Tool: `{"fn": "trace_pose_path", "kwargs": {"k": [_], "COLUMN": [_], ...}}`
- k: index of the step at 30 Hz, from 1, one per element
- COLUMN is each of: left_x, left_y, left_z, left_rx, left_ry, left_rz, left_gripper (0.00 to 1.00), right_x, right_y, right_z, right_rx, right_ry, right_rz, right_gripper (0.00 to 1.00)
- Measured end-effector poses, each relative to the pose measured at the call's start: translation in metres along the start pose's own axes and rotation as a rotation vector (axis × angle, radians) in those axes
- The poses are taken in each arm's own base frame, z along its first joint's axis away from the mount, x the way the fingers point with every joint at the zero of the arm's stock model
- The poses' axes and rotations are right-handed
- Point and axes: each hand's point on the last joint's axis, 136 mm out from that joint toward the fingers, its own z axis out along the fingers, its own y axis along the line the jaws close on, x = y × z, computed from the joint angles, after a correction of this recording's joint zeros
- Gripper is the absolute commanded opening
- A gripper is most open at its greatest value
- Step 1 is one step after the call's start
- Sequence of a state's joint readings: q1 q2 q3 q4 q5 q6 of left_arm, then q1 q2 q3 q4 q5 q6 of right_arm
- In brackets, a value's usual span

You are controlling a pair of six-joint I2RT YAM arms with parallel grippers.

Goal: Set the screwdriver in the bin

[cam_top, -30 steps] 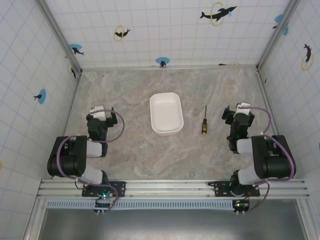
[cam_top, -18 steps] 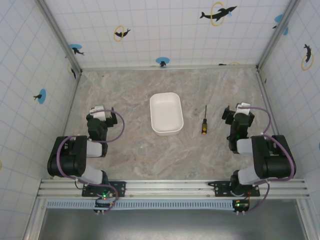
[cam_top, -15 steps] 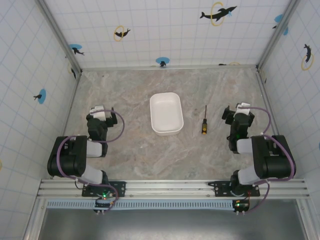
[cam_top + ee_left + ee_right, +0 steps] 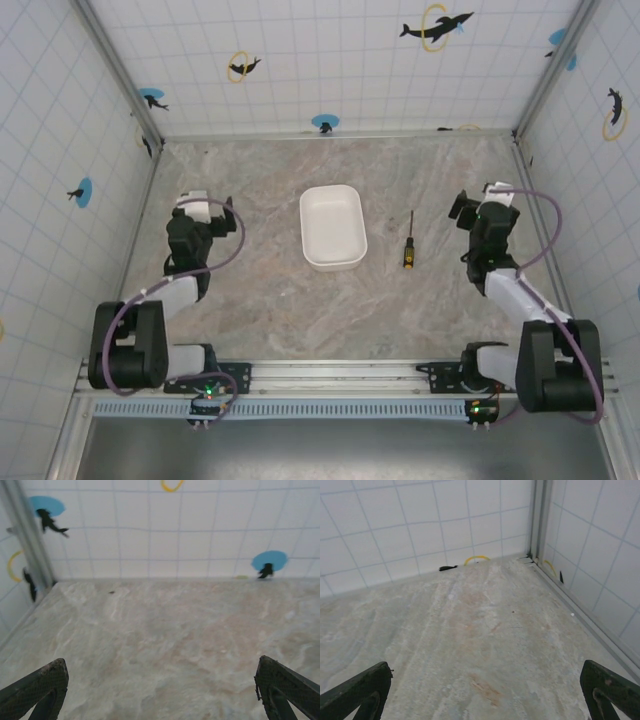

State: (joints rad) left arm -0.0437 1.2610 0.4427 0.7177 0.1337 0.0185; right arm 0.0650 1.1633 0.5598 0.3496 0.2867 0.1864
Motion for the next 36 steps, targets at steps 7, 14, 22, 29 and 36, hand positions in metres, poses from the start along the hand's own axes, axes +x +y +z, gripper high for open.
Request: {"fn": "trace_pose_path", "kwargs": {"k": [7, 14, 22, 29, 36], "left_x": [0.002, 0.035, 0.06, 0.055, 0.06], "left_y": [-0.05, -0.09, -0.118, -0.122, -0.123], "left_z": [-0.005, -0.019, -0.036, -0.04, -0.042], "left_rx": [0.264, 0.409, 0.477, 0.491, 0.487], "left_ry": [0.087, 0.213, 0.307, 0.302, 0.326], "left_rz": [-0.174, -0.345, -0.439, -0.451, -0.456], "left_gripper": [0.98, 0.98, 0.97, 0.98, 0.98], "right_x": [0.044, 0.122, 0.173, 0.194, 0.191], "right_y": [0.039, 0.093, 0.102, 0.101, 0.107], "right_z": [-0.015, -0.051, -0.06, -0.056, -0.045], "right_rx": [-0.137, -0.252, -0.229, -0.2, -0.19], "right_ry": [0.295, 0.588, 0.75, 0.814, 0.813], "right_rz": [0.057, 0.009, -0.04, -0.073, -0.105], "right_gripper": [0.99, 0.97, 0.85, 0.76, 0.59]}}
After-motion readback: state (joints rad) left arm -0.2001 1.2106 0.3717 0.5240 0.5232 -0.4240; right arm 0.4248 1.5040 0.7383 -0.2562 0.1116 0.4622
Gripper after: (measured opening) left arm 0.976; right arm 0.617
